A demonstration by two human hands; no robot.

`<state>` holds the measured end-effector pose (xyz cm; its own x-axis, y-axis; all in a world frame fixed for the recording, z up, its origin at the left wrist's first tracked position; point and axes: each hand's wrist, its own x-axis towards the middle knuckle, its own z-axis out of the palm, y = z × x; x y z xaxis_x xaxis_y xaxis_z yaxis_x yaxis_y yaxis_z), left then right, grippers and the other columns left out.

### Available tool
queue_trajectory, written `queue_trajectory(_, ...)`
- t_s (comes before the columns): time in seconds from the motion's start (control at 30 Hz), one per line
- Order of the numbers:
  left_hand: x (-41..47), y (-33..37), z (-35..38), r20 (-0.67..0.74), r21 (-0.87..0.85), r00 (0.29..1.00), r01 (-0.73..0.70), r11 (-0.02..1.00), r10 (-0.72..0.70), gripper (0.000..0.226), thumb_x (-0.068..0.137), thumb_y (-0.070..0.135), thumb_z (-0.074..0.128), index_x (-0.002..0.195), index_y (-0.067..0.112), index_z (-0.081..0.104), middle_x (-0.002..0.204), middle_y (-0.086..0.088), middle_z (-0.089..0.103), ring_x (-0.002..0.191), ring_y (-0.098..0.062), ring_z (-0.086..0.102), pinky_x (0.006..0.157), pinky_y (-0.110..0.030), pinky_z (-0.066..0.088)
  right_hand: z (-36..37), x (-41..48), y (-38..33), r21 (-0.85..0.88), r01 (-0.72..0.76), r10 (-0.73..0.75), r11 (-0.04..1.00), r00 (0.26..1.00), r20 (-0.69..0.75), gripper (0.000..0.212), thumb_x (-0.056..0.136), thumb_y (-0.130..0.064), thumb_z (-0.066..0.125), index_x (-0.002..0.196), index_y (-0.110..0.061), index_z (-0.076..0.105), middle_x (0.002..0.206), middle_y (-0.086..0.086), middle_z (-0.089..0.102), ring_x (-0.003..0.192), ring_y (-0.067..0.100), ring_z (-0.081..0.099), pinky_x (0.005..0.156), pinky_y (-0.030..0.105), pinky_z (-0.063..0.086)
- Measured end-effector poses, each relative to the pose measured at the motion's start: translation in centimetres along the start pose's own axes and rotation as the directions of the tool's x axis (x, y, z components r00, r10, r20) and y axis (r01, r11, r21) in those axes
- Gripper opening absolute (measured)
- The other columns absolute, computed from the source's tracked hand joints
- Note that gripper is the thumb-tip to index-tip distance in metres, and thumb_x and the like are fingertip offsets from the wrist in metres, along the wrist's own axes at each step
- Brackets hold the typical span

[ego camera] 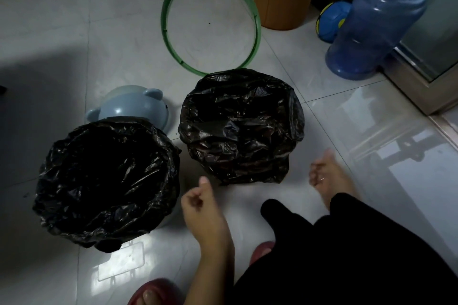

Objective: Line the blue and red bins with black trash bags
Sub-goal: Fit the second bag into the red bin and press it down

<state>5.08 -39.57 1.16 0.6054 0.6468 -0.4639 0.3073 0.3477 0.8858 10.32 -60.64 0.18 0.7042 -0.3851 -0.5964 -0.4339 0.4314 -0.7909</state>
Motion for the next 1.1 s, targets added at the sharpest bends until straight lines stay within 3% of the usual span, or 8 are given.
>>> queue_trajectory(0.13,-0.4,6.9,2.8,0.266,-0.026,0.768,-0.599,0.801,0.583,0.032,0.093,0.049,0.039,0.084,0.023,0.057,0.08,0.009,0.061,0.076,-0.005,0.056,0.072,-0.017,0.045,1.9,-3.5,-6.9,-0.077,0.513,-0.47,0.855,0.828,0.305,0.049,0.092,-0.055,0.033,0.083,-0.021,0.067,0.077,0.0,0.065,0.072,0.014,0.06,0.065,0.025,0.05)
queue_trajectory(0.2,0.9,10.3,5.5,0.46,-0.08,0.802,-0.39,0.917,0.381,0.052,0.093,0.059,0.027,0.095,0.019,0.061,0.092,-0.002,0.068,0.088,-0.012,0.063,0.082,-0.024,0.049,5.5,-4.2,-9.2,0.0,0.419,-0.345,0.908,0.749,0.565,0.064,0.091,-0.062,0.022,0.095,-0.018,0.069,0.091,0.004,0.069,0.087,0.017,0.065,0.076,0.027,0.054)
queue_trajectory(0.27,2.7,12.4,8.0,0.599,-0.089,0.801,0.085,0.992,-0.014,0.07,0.09,0.069,0.019,0.119,0.016,0.056,0.113,-0.011,0.067,0.106,-0.02,0.063,0.094,-0.035,0.047,9.6,-3.8,-10.1,-0.06,0.264,-0.145,0.963,0.692,0.707,0.077,0.09,-0.066,0.012,0.105,-0.013,0.066,0.103,0.01,0.069,0.099,0.023,0.065,0.09,0.036,0.053)
queue_trajectory(0.47,5.7,11.1,9.2,0.592,0.142,0.63,0.533,0.834,-0.503,0.089,0.082,0.079,0.023,0.133,0.012,0.052,0.132,-0.02,0.055,0.119,-0.035,0.054,0.102,-0.05,0.041,15.9,1.4,-7.4,-0.489,0.009,0.316,0.872,0.752,0.579,0.092,0.08,-0.079,0.005,0.136,-0.019,0.047,0.145,0.012,0.043,0.134,0.034,0.037,0.11,0.053,0.021)
queue_trajectory(0.63,8.0,9.9,9.0,0.478,0.232,0.686,0.504,0.832,-0.549,0.093,0.075,0.085,0.028,0.126,0.013,0.058,0.118,-0.021,0.064,0.105,-0.039,0.062,0.095,-0.052,0.048,16.6,4.1,-4.4,-0.698,0.012,0.419,0.716,0.793,0.443,0.099,0.072,-0.087,0.019,0.145,-0.021,0.032,0.155,0.002,0.029,0.142,0.024,0.024,0.108,0.039,0.025)
queue_trajectory(0.9,9.0,9.6,9.4,0.385,0.382,0.714,0.454,0.805,-0.585,0.09,0.074,0.084,0.032,0.121,0.013,0.059,0.104,-0.018,0.066,0.092,-0.036,0.065,0.085,-0.047,0.053,16.7,5.8,-3.5,-0.908,0.109,0.51,0.405,0.797,0.323,0.102,0.068,-0.088,0.03,0.15,-0.028,0.018,0.159,0.004,0.016,0.144,0.026,0.018,0.116,0.05,0.019)
queue_trajectory(1.0,8.7,9.5,9.1,0.454,0.391,0.721,0.367,0.844,-0.524,0.085,0.076,0.083,0.031,0.119,0.017,0.062,0.104,-0.015,0.069,0.094,-0.032,0.067,0.089,-0.045,0.053,16.6,5.2,-3.9,-0.89,0.272,0.437,0.365,0.794,0.422,0.093,0.073,-0.085,0.027,0.147,-0.029,0.028,0.155,0.002,0.028,0.14,0.024,0.028,0.115,0.045,0.024)
queue_trajectory(1.1,8.2,10.2,9.5,0.471,0.383,0.785,0.228,0.895,-0.401,0.072,0.077,0.082,0.028,0.092,0.024,0.067,0.083,-0.003,0.069,0.082,-0.021,0.067,0.069,-0.033,0.053,16.0,4.3,-5.4,-0.868,0.329,0.44,0.371,0.761,0.476,0.097,0.064,-0.09,0.025,0.136,-0.028,0.046,0.129,-0.004,0.051,0.125,0.018,0.047,0.104,0.038,0.036)
